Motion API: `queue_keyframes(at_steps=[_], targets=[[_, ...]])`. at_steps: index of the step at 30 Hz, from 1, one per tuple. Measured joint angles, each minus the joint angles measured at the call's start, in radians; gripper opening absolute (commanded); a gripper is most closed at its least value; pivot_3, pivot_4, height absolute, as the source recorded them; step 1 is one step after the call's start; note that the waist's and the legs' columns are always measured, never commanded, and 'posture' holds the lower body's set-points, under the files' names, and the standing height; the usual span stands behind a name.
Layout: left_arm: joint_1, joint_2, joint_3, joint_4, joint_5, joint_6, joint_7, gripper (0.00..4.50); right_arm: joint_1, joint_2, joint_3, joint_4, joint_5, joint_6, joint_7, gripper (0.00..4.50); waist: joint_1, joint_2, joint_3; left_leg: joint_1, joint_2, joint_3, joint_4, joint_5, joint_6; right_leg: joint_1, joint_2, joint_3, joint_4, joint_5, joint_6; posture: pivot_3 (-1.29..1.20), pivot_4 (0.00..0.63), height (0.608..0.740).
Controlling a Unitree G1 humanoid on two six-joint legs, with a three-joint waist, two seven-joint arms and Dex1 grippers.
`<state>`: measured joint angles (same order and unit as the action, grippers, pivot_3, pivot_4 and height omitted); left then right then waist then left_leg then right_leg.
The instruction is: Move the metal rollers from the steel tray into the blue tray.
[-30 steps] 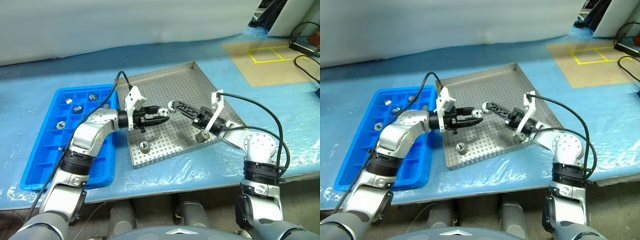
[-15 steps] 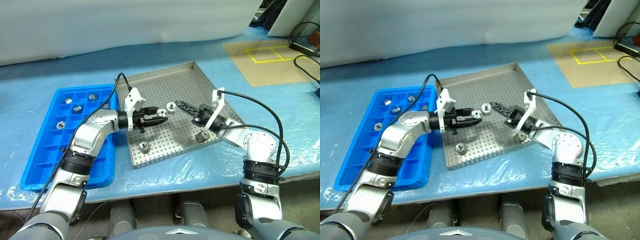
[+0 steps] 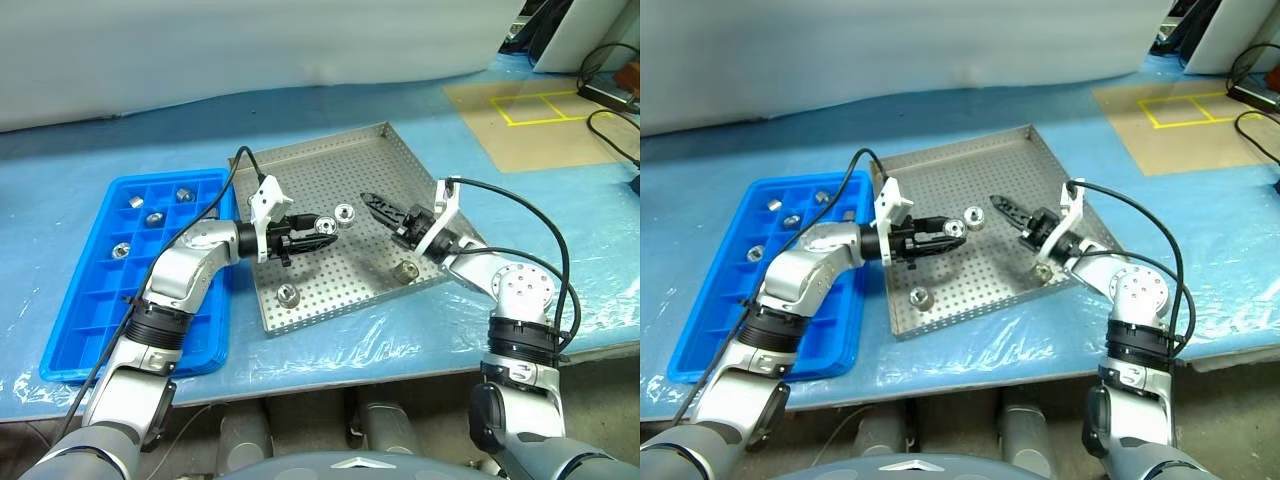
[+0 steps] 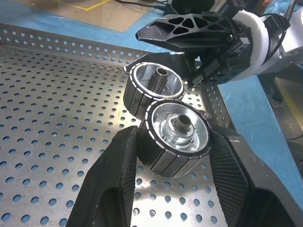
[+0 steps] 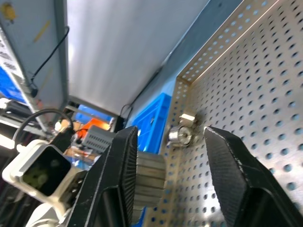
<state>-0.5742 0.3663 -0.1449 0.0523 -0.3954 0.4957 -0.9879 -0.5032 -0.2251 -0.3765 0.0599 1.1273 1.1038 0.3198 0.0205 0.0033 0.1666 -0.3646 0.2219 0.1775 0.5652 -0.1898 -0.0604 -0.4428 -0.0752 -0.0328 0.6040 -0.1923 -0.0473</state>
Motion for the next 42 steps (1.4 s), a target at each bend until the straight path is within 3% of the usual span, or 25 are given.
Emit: queue_keyframes(at_steps=[5,14,17,21,37,42], targets=[[0.0,0.001,0.0,0.0,0.0,0.0,-0.001,1.9,0.001,0.016,-0.003,-0.005,0.094,0.05,-0.007,2.24,0.002,0.0,0.0,0.0,0.0,0.0,0.0,0.0,0.0,0.0,0.0,0.0,0.0,0.0,0.0,-0.19,0.15,0.74],[0.0,0.002,0.0,0.0,0.002,-0.005,-0.001,1.9,0.013,-0.013,0.039,-0.003,0.038,0.032,0.012,2.24,0.003,0.0,0.0,0.0,0.0,0.0,0.0,0.0,0.0,0.0,0.0,0.0,0.0,0.0,0.0,-0.18,0.15,0.74],[0.001,0.002,0.001,0.0,0.003,-0.006,0.0,1.9,0.025,-0.018,0.057,0.01,-0.033,-0.034,0.032,2.84,0.004,0.0,0.0,-0.001,0.0,0.0,0.0,0.0,0.0,0.0,0.0,0.0,0.0,0.0,0.0,-0.18,0.15,0.74],[0.001,0.002,0.0,0.0,0.003,-0.006,0.0,1.9,0.029,-0.009,0.078,0.01,-0.051,-0.035,0.047,4.08,0.001,0.0,0.0,0.0,0.0,0.0,-0.001,0.0,0.0,0.0,0.0,0.0,-0.001,0.0,0.0,-0.18,0.15,0.74],[0.001,0.003,0.0,-0.001,0.003,-0.006,0.001,1.9,0.0,0.04,0.086,-0.001,-0.024,-0.003,0.005,4.08,0.002,0.0,0.0,0.0,0.0,0.0,-0.001,0.0,0.0,0.0,0.0,0.0,-0.001,0.0,0.0,-0.19,0.15,0.74],[0.001,0.001,0.0,-0.002,0.004,-0.006,0.001,1.9,0.001,0.044,0.089,0.001,-0.028,-0.003,0.002,2.54,0.001,0.0,0.0,0.0,0.0,0.0,-0.001,0.0,0.0,0.0,0.0,0.0,-0.001,0.0,0.0,-0.19,0.15,0.74]])
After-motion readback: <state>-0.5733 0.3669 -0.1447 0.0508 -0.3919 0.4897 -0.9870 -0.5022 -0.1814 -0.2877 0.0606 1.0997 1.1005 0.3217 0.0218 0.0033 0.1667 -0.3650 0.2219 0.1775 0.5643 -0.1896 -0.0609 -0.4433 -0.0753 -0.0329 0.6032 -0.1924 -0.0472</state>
